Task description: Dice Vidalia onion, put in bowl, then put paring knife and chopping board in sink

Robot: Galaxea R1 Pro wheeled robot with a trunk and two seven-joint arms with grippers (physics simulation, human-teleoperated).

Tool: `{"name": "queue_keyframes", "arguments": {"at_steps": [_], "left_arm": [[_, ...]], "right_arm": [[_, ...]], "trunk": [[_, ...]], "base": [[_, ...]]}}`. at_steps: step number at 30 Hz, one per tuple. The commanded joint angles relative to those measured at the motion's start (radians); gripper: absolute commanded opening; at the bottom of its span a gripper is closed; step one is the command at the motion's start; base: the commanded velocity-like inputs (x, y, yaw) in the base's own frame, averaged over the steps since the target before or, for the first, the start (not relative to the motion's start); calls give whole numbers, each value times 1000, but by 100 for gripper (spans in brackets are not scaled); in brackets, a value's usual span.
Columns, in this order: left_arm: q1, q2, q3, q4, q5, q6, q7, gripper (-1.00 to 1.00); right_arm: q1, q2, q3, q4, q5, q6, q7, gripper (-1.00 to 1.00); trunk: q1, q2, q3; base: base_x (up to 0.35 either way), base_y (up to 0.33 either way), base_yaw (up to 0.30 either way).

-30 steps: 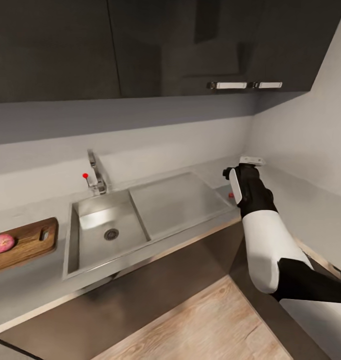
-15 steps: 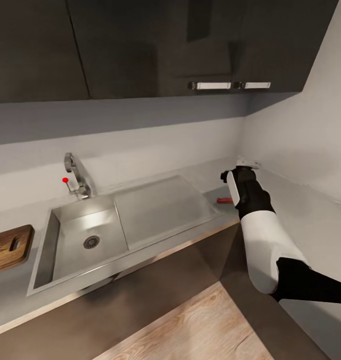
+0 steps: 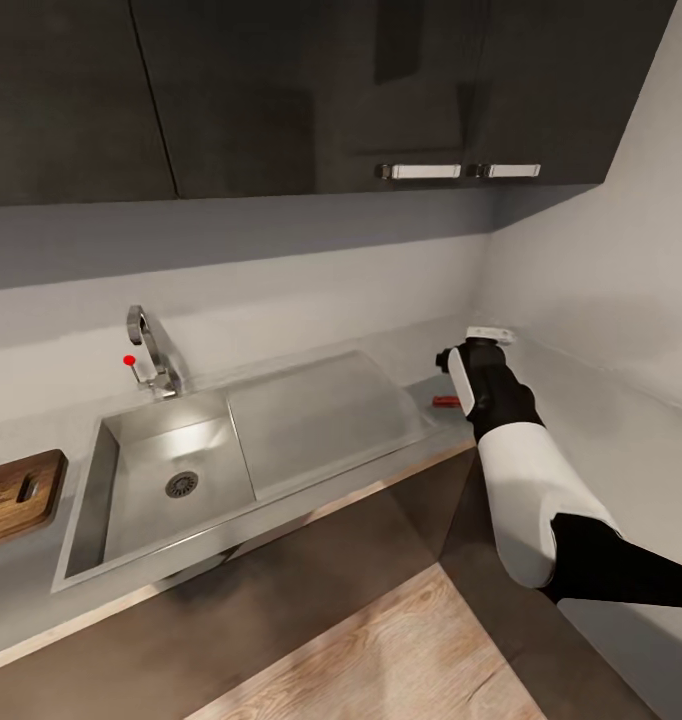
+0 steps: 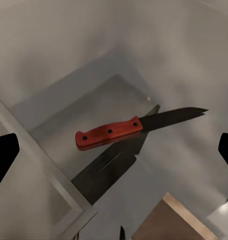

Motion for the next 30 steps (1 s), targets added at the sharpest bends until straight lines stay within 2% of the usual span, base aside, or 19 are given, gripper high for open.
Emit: {"name": "queue_keyframes", "arguments": {"at_steps": [1, 7, 19, 22, 28, 30], "left_arm": [[-1, 0, -8, 4, 7, -6, 0, 100], [-1, -2, -8, 4, 8, -6, -1, 100], [-1, -2, -8, 4, 8, -6, -1, 100], [-1, -2, -8, 4, 8, -6, -1, 100], [-1, -2, -8, 4, 8, -6, -1, 100], [-1, -2, -8, 4, 8, -6, -1, 100]], "right_arm": [[-1, 1, -4, 2, 10, 6, 4, 100], [-1, 3, -4, 22, 10, 6, 4, 100], [-1, 24, -3, 76, 10, 2, -5, 100], [-1, 30, -3, 103, 10, -33, -36, 100], [-1, 32, -5, 126, 7, -98, -152, 100], [-1, 32, -6, 131, 6, -108, -164, 100]], "trunk": [[0, -1, -1], [0, -1, -1], [0, -1, -1], [0, -1, -1], [0, -1, -1], [0, -1, -1]], "base": [[0, 0, 0], [35, -31, 0], [227, -19, 0], [45, 0, 0], [7, 0, 0], [0, 0, 0]]}}
